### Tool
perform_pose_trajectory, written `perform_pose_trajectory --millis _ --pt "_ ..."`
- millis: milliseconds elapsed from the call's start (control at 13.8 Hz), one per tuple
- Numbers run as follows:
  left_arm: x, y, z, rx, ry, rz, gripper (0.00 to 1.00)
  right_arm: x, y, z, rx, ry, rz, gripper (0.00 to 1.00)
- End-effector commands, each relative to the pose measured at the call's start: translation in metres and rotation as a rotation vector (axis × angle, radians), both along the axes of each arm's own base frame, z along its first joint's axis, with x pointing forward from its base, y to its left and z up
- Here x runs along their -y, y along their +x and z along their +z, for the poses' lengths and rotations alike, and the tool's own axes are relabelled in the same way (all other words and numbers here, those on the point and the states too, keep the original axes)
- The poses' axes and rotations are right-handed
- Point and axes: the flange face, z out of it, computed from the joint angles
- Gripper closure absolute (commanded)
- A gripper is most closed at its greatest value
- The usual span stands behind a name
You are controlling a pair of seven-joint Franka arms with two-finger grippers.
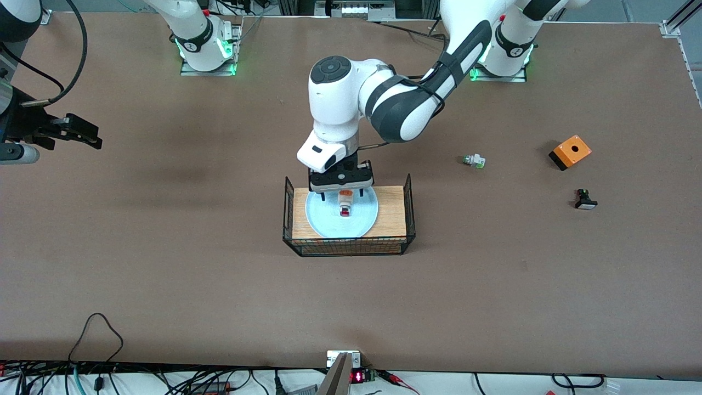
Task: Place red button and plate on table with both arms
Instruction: 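Lower the left gripper and grasp the red-topped button on the plate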
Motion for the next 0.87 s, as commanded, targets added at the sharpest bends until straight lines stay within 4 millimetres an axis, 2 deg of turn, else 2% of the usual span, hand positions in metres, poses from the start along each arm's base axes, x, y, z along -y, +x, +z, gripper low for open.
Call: perform_pose_trajectory --millis 0,145,218,290,435,508,580,798 --pt "0.003 -0.003 -0.009 0.019 0.029 -0.017 0.0 -0.002 0.004 -0.001 -0.003 0.005 0.006 0.0" --pt "0.003 -0.004 -0.011 0.017 0.031 -0.019 0.0 -0.003 0.004 -0.002 -0.003 0.006 0.006 0.0" --pt "0.002 -0.004 -0.014 0.013 0.036 -0.02 0.1 -0.004 0.004 -0.002 -0.002 0.006 0.008 0.0" --pt "0.002 -0.005 -0.015 0.014 0.032 -0.023 0.15 -0.005 0.004 -0.002 -0.002 0.006 0.009 0.0" --pt "0.002 -0.006 -0.026 0.006 0.035 -0.029 0.18 -0.005 0.006 -0.006 -0.009 0.005 0.009 0.0" --pt "0.002 -0.006 -0.027 0.004 0.036 -0.029 0.23 -0.005 0.006 -0.006 -0.008 0.005 0.009 0.0" --pt "0.002 -0.006 -0.027 0.004 0.036 -0.029 0.3 -0.006 0.006 -0.006 -0.008 0.005 0.011 0.0" --pt "0.0 -0.003 -0.024 0.005 0.03 -0.022 0.74 -0.005 0.006 -0.006 -0.008 0.005 0.009 0.0"
